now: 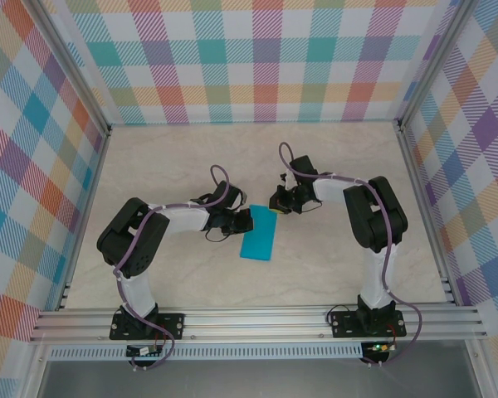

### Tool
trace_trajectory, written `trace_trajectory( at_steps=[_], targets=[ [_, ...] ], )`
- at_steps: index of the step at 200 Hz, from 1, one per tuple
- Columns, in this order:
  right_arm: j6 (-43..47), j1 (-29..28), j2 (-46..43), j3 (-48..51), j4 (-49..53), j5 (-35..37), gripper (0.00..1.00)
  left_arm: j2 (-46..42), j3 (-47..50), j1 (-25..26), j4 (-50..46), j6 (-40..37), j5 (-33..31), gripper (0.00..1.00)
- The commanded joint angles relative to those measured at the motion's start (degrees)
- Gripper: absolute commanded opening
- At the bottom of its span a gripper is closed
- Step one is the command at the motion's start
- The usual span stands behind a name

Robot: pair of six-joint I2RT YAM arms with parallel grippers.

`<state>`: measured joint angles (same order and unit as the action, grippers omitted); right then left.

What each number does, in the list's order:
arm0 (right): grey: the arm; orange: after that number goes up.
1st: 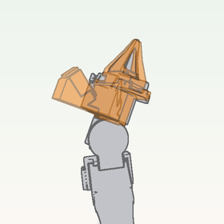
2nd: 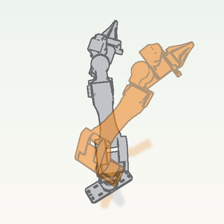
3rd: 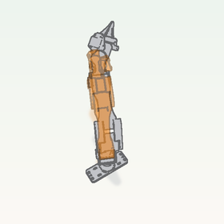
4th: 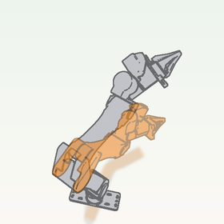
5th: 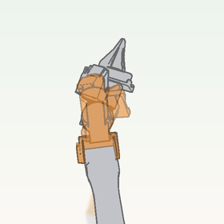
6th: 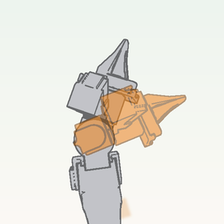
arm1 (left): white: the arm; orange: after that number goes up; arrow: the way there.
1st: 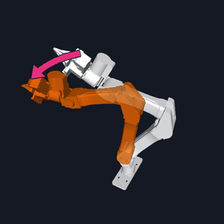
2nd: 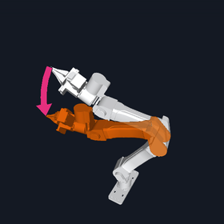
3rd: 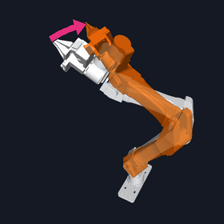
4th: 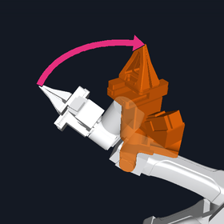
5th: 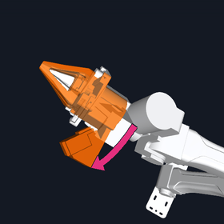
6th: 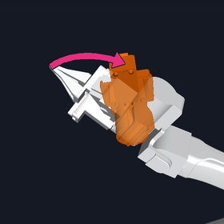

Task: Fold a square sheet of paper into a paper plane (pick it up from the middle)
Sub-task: Fold the square sheet of paper in half at the center of the table.

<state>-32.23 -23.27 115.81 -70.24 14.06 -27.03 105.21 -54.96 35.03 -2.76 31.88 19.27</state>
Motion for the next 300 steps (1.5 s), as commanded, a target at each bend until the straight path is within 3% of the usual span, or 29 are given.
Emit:
trace_trajectory(
  at_steps=[1, 58, 112, 219, 300],
  targets=[
    [1.3, 0.6, -0.6, -2.1, 2.0, -0.2, 0.07, 3.1, 3.0, 0.6, -7.4, -0.9, -2.9, 0.0],
    [-0.6, 1.3, 3.4, 0.9, -0.8, 1.5, 0.06, 3.0, 3.1, 0.6, -7.3, -1.0, -2.8, 0.0],
    [-2.6, 2.4, -0.2, -0.2, -2.3, -3.1, 0.07, 3.1, 3.3, 0.6, -7.5, -1.1, -3.0, 0.0],
    [-1.3, 2.4, 3.1, 1.4, -0.5, 2.4, 0.06, 3.3, 3.3, 0.6, -7.2, -0.5, -2.9, 0.0],
    [-3.2, 2.4, -10.4, 6.8, -1.6, -2.2, 0.08, 2.9, 4.2, 0.6, -6.9, -0.3, -3.4, 0.0]
  ],
)
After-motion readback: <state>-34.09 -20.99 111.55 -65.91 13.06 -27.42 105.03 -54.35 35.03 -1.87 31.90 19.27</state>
